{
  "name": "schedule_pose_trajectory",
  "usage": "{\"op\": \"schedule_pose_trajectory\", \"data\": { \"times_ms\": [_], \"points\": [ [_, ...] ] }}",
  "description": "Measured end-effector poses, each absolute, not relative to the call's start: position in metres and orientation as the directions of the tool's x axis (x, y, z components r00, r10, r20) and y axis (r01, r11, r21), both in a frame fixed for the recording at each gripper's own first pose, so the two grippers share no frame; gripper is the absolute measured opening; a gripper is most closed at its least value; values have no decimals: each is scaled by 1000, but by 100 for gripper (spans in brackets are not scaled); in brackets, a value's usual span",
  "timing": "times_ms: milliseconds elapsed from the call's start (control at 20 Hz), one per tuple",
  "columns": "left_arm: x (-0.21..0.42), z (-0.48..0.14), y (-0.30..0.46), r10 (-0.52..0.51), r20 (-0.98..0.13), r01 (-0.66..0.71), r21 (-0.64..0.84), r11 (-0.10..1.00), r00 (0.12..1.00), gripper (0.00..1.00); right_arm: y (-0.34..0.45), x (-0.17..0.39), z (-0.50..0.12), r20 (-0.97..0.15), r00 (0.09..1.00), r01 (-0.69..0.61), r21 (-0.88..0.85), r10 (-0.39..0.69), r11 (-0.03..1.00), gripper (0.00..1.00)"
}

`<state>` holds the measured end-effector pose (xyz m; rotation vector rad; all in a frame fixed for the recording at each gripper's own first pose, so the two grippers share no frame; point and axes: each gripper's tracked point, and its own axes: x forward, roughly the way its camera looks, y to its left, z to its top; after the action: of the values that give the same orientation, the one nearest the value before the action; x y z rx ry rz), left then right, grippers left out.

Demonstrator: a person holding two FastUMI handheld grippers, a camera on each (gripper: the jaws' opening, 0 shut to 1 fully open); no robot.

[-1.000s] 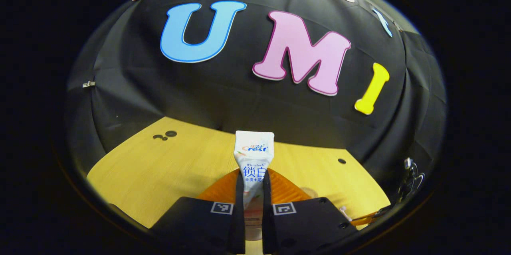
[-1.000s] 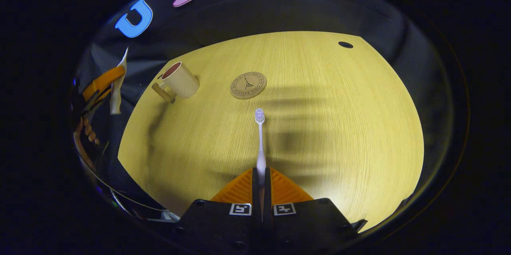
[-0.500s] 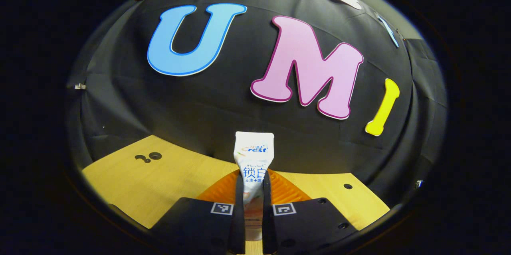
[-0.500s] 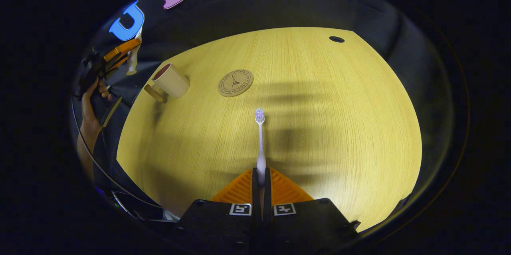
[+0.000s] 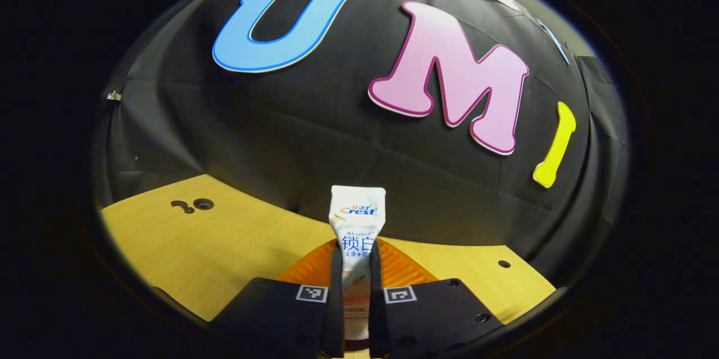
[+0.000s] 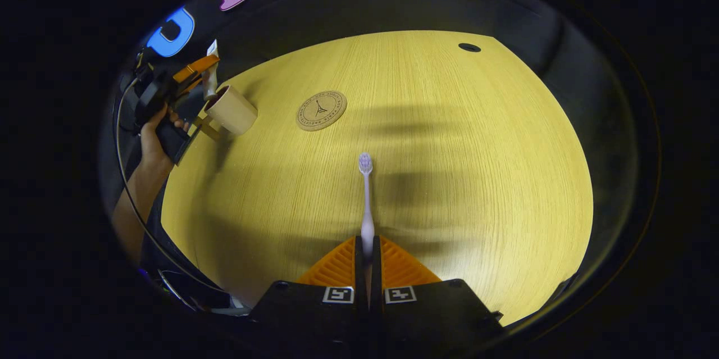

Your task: Put the toothbrush and toothpaste on the desktop into the cup, then pick up the cup and place it on the coaster on the desktop.

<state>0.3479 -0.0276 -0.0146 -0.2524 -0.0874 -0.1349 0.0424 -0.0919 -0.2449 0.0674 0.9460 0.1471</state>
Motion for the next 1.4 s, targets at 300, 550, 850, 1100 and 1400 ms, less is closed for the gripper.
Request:
{"op": "schedule_pose_trajectory", "data": {
  "times_ms": [300, 550, 850, 1100, 1400],
  "points": [
    [351, -39, -28, -126, 59, 136, -216, 967, 990, 33, -82, 44, -246, -801, 574, -116, 124, 168, 986, 5],
    [307, -36, -22, -140, 33, 144, -215, 966, 990, 86, -66, 54, -230, -770, 607, -148, 133, 197, 980, 5],
    [204, -48, 3, -99, -19, 95, -135, 986, 995, 98, -17, 92, -177, -661, 690, -232, 186, 296, 955, 5],
    [136, -87, 11, -72, -107, 53, -177, 983, 992, 98, 41, 138, -134, -547, 741, -322, 217, 389, 921, 5],
    [101, -112, 16, -52, -161, 24, -167, 986, 986, 98, 96, 170, -102, -463, 759, -398, 224, 457, 889, 5]
  ]
}}
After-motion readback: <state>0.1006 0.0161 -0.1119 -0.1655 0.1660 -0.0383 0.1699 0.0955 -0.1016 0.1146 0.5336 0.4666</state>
